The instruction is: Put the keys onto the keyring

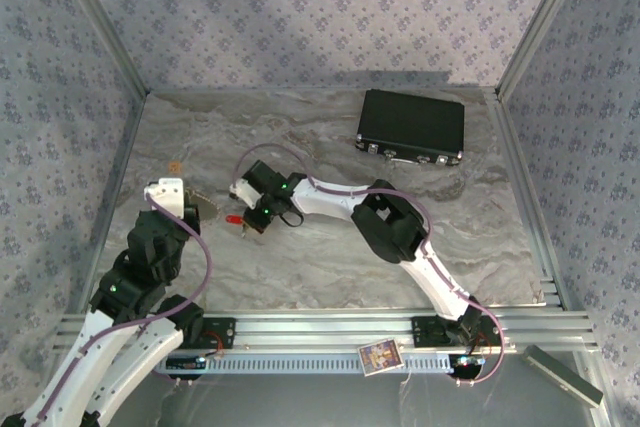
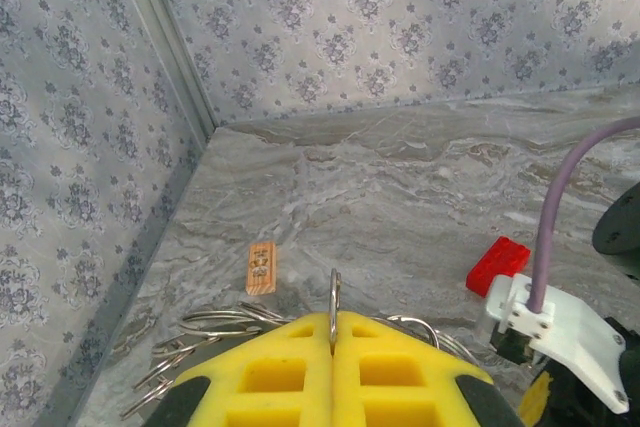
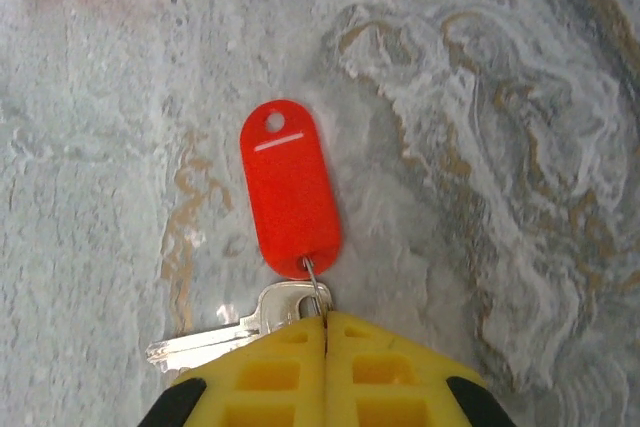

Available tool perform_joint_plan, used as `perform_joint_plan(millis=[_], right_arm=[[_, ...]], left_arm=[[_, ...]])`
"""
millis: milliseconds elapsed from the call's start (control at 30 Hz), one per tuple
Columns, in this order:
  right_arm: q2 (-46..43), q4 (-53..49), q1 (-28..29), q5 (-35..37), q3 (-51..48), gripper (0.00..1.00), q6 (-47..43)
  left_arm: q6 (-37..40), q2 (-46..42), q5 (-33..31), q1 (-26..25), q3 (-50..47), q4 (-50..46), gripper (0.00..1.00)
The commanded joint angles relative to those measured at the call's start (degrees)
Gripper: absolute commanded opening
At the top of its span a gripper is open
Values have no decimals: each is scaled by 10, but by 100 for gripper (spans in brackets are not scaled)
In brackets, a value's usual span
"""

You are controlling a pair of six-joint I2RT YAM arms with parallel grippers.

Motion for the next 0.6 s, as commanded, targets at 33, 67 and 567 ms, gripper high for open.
perform_joint_plan(millis=[33,67,567], right_arm=[[-44,-19,-1,-8,-35,0,-16],[-50,-20,-1,-8,-41,0,-17],[-76,1,-4,-7,-80,27,2]], left_arm=[[-2,-2,10,3,0,30,0],[-3,-2,12,3,-1,31,0],[-3,10,34,3,-2,35,0]])
